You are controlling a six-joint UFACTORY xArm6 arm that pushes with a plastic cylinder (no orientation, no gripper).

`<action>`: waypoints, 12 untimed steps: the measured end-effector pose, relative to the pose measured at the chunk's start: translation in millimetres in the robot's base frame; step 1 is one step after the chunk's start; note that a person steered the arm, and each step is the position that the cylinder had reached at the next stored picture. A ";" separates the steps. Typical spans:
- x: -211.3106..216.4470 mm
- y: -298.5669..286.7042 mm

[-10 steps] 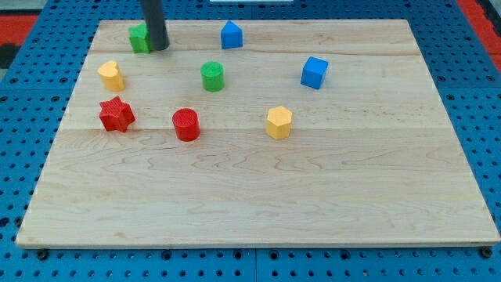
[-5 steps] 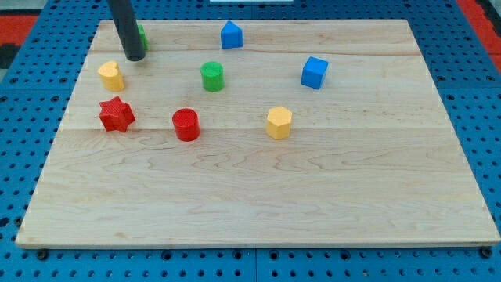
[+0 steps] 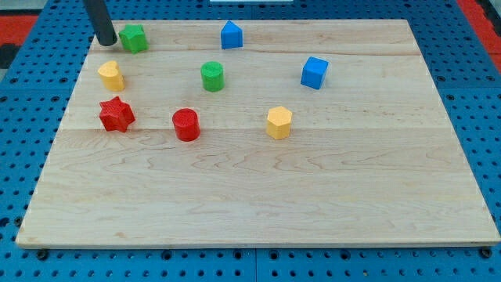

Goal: Push the green star into the green circle

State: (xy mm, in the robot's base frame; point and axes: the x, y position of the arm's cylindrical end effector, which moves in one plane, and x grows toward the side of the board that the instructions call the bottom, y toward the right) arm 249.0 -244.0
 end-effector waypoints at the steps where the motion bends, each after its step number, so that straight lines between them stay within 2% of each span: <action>1: 0.0 9.6; 2: -1.9 14.2; 3: -32.9 4.4; 4: -12.9 29.2; 5: 80.4 66.0; 9: -16.3 31.6; 10: 52.4 86.8; 11: 64.2 101.6; 12: 23.0 70.2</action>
State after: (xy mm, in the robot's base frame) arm 272.0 -173.8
